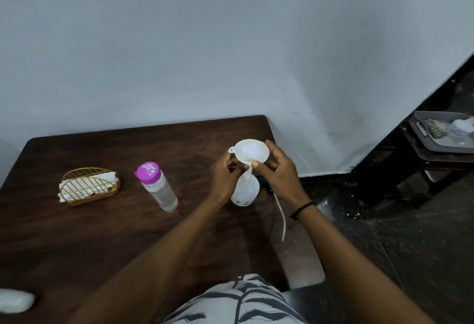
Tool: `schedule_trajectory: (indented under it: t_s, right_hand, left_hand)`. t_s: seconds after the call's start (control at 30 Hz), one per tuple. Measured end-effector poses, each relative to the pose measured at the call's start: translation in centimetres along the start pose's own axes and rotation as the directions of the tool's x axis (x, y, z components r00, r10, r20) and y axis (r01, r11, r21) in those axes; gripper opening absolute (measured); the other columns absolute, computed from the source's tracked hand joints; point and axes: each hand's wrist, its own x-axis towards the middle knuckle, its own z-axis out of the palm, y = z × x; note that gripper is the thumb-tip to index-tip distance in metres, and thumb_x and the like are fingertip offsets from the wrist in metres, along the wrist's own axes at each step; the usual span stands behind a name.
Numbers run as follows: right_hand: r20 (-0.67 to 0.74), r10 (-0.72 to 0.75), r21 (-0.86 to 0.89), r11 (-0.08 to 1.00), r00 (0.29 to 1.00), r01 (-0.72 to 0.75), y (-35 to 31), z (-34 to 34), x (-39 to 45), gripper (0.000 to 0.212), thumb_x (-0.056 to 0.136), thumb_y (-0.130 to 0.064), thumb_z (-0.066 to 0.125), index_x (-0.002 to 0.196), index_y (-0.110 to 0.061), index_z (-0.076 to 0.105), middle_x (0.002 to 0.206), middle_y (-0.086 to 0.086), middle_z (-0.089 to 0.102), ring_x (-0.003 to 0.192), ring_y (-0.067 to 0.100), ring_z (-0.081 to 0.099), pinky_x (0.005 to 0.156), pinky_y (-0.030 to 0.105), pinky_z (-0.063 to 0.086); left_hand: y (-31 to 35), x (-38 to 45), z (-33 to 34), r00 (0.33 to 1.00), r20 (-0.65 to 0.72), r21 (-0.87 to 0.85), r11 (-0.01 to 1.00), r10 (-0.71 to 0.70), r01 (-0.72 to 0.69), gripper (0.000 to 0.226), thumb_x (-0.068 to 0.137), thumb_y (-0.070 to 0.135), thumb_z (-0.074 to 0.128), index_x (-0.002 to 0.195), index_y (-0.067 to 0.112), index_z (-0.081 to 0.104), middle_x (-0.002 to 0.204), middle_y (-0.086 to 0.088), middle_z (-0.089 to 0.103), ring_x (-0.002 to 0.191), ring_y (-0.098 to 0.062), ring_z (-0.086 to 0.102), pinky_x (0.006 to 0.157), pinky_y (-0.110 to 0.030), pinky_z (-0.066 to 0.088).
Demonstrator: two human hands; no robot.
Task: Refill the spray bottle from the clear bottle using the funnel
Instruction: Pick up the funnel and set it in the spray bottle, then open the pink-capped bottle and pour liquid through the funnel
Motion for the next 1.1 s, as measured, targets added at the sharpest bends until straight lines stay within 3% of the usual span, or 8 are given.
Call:
schedule_trajectory:
  t_s: [0.1,0.2,0.4,0.63,0.77,0.83,0.93,1.1]
  right_hand:
    - [0.008,0.000,0.003,1.000,1.000,0.000,0.3,0.1,0.1,0.074,0.085,-0.025,0.077,0.149,-0.019,0.041,0.139,-0.009,0.055,0.122,0.002,0.058,0.103,0.025,0.049]
    - [0.002,-0.010,0.008,1.000,1.000,0.010,0.4,0.2,0.0,0.073,0.084,-0.025,0.078,0.148,-0.020,0.042,0.139,-0.008,0.056,0.121,-0.002,0.058,0.099,0.019,0.049]
    - [0.017,-0.009,-0.021,1.000,1.000,0.009,0.9,0.1,-0.3,0.073,0.084,-0.027,0.078,0.148,-0.022,0.042,0.127,-0.029,0.053,0.117,-0.008,0.058,0.099,0.021,0.049]
    - [0.052,-0.020,-0.060,0.998,0.998,0.023,1.5,0.2,-0.3,0.083,0.076,-0.050,0.077,0.148,-0.029,0.042,0.143,-0.013,0.054,0.124,0.000,0.057,0.105,0.035,0.050]
    - [0.078,-0.015,-0.105,0.994,0.997,0.023,2.7,0.2,-0.6,0.081,0.077,-0.047,0.076,0.148,-0.031,0.040,0.144,-0.013,0.053,0.124,-0.001,0.056,0.105,0.039,0.050]
    - [0.079,-0.012,-0.121,0.992,0.997,0.021,3.4,0.2,-0.7,0.080,0.077,-0.047,0.075,0.147,-0.034,0.039,0.143,-0.017,0.052,0.124,-0.002,0.056,0.105,0.039,0.050]
    - [0.074,-0.013,-0.124,0.992,0.997,0.023,3.8,0.1,-0.6,0.078,0.078,-0.047,0.075,0.147,-0.035,0.039,0.144,-0.014,0.053,0.124,0.000,0.057,0.104,0.040,0.051]
    - [0.069,-0.051,-0.168,0.984,0.996,0.062,3.3,-0.2,-0.8,0.083,0.079,-0.045,0.076,0.150,-0.029,0.036,0.149,-0.010,0.047,0.128,0.000,0.051,0.104,0.030,0.050]
  left_hand:
    - [-0.3,-0.1,0.1,1.000,-0.023,-0.031,0.999,0.016,-0.017,0.044,0.084,0.004,0.073,0.125,0.014,0.062,0.111,0.000,0.073,0.101,-0.012,0.069,0.089,-0.041,0.058]
    - [-0.5,-0.3,0.1,0.999,-0.030,-0.036,0.998,0.045,-0.046,0.043,0.085,0.001,0.071,0.125,0.012,0.061,0.114,0.001,0.072,0.104,-0.011,0.068,0.089,-0.038,0.058]
    - [-0.9,-0.8,0.3,0.999,-0.020,-0.007,0.999,0.041,-0.041,0.036,0.088,0.008,0.069,0.123,0.015,0.062,0.111,0.008,0.071,0.103,-0.005,0.067,0.089,-0.032,0.057]
    - [-1.8,-0.9,0.4,0.998,-0.029,0.043,0.998,0.056,-0.054,0.035,0.090,0.005,0.064,0.124,0.013,0.062,0.117,-0.001,0.070,0.108,-0.012,0.066,0.092,-0.036,0.056]
    - [-2.4,-1.1,0.3,0.999,0.000,0.085,0.996,0.032,-0.032,0.035,0.089,0.004,0.066,0.123,0.012,0.063,0.115,0.000,0.071,0.106,-0.014,0.067,0.087,-0.024,0.056]
    - [-2.7,-1.3,0.3,1.000,0.005,0.098,0.995,0.023,-0.024,0.036,0.088,0.005,0.066,0.124,0.014,0.064,0.115,0.002,0.071,0.105,-0.012,0.067,0.083,-0.019,0.056]
    - [-3.0,-1.4,0.3,1.000,0.006,0.104,0.995,0.006,-0.006,0.040,0.085,0.006,0.070,0.124,0.016,0.064,0.115,0.002,0.072,0.104,-0.011,0.067,0.084,-0.025,0.057]
    - [-2.9,-1.4,0.2,1.000,-0.003,0.119,0.993,-0.014,0.015,0.040,0.086,0.005,0.070,0.124,0.015,0.064,0.117,0.001,0.071,0.103,-0.012,0.066,0.080,-0.017,0.054]
